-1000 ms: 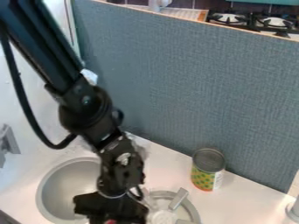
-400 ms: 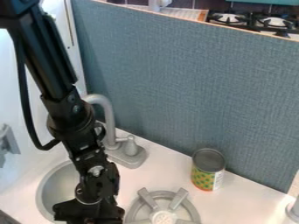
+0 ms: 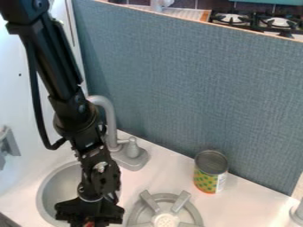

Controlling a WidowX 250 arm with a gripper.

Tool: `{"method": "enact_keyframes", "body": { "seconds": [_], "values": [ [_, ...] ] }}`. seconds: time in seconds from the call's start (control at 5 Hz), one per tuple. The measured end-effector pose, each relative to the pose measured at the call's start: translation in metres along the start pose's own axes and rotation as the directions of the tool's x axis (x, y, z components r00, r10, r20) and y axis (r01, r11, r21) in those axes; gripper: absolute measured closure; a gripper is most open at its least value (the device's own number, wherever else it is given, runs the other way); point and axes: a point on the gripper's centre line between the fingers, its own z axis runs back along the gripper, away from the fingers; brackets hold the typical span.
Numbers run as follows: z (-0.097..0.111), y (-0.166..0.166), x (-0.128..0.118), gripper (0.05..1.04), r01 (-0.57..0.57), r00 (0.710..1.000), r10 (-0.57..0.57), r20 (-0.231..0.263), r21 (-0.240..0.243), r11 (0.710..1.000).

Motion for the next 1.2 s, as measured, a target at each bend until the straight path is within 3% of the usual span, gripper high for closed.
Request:
{"method": "enact_keyframes", "body": {
  "seconds": [0.2,0.4,0.6,0.8,1.0,1.2],
  "values": [
    [-0.007,-0.006,0.0,0.249,-0.003,0.999,0.003,-0.032,-0.006,1.0],
    [-0.011,-0.011,0.001,0.075,-0.018,0.999,0.017,-0.042,-0.021,1.0],
    [-0.01,-0.014,0.001,0.077,-0.017,0.999,0.016,-0.048,-0.008,1.0],
    [0.018,-0.02,0.002,0.078,-0.064,0.997,0.065,-0.031,0.022,0.998],
    [0.07,-0.031,0.002,0.078,-0.109,0.994,0.108,0.018,0.008,0.994],
    [0.116,-0.063,0.0,0.078,-0.013,0.997,0.013,0.07,0.004,1.0]
  ]
}}
